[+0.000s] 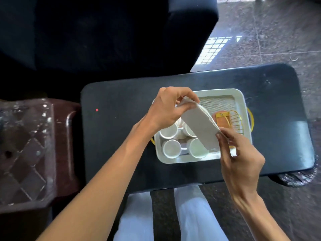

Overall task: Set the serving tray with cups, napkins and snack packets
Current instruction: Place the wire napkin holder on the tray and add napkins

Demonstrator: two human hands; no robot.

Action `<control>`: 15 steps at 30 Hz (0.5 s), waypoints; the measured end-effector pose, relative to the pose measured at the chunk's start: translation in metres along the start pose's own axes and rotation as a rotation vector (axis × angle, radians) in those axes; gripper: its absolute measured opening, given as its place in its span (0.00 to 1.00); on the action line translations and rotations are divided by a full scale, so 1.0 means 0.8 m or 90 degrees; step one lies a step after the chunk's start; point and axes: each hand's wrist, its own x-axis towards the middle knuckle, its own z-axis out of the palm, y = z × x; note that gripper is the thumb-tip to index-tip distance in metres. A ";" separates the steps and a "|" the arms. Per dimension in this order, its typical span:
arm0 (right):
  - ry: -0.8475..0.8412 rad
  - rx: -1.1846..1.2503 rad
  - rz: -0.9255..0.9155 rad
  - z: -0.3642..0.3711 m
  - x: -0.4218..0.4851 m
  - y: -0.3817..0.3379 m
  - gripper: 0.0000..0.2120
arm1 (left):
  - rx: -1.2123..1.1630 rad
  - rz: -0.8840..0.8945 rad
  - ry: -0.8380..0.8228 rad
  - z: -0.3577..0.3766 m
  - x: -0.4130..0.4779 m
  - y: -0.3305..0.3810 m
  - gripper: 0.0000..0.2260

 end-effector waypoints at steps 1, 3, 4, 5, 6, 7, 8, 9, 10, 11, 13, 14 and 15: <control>0.007 -0.012 -0.004 -0.008 0.004 0.013 0.10 | 0.004 0.008 -0.005 0.016 0.013 0.007 0.03; 0.015 -0.039 -0.011 -0.023 0.010 0.036 0.10 | 0.026 0.034 -0.021 0.045 0.035 0.017 0.04; 0.016 -0.049 -0.008 -0.029 0.014 0.047 0.10 | 0.043 0.054 -0.031 0.059 0.046 0.021 0.05; 0.018 -0.055 -0.003 -0.034 0.017 0.057 0.10 | 0.059 0.073 -0.045 0.070 0.056 0.025 0.05; 0.022 -0.060 0.005 -0.039 0.019 0.065 0.09 | 0.074 0.090 -0.061 0.081 0.065 0.029 0.06; 0.027 -0.064 0.015 -0.042 0.021 0.073 0.09 | 0.090 0.105 -0.080 0.090 0.074 0.031 0.07; 0.031 -0.066 0.026 -0.045 0.022 0.080 0.09 | 0.111 0.120 -0.099 0.098 0.082 0.032 0.07; 0.033 -0.067 0.037 -0.046 0.022 0.085 0.09 | 0.136 0.137 -0.115 0.106 0.090 0.034 0.07; 0.032 -0.067 0.046 -0.047 0.022 0.090 0.09 | 0.156 0.152 -0.130 0.114 0.098 0.035 0.07; 0.029 -0.066 0.056 -0.048 0.022 0.094 0.09 | 0.170 0.166 -0.142 0.121 0.104 0.035 0.06; 0.021 -0.062 0.073 -0.047 0.021 0.102 0.09 | 0.185 0.186 -0.159 0.136 0.114 0.037 0.05; 0.015 -0.063 0.081 -0.047 0.021 0.105 0.09 | 0.188 0.193 -0.164 0.142 0.118 0.037 0.05; 0.010 -0.065 0.087 -0.046 0.020 0.108 0.09 | 0.190 0.198 -0.168 0.149 0.121 0.036 0.04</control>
